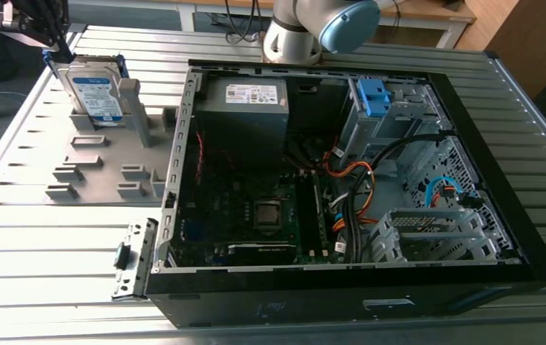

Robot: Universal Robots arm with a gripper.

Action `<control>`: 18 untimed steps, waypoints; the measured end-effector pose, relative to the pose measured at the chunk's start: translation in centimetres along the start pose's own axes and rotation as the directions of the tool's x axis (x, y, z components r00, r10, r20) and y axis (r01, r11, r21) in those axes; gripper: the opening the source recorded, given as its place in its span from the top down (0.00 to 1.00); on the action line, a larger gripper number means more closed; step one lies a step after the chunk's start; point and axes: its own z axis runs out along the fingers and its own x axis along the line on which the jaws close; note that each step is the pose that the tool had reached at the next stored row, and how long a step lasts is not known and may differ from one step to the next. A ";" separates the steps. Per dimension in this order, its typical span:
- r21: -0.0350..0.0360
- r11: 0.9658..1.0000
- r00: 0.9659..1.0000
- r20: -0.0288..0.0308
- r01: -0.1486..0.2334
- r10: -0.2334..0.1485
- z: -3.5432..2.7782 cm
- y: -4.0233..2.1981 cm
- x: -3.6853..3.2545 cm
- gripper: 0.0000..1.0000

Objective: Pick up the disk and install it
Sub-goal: 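Pick up the disk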

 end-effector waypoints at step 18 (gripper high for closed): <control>-0.001 0.999 0.999 -0.001 0.032 -0.032 0.00 0.00 0.00 0.89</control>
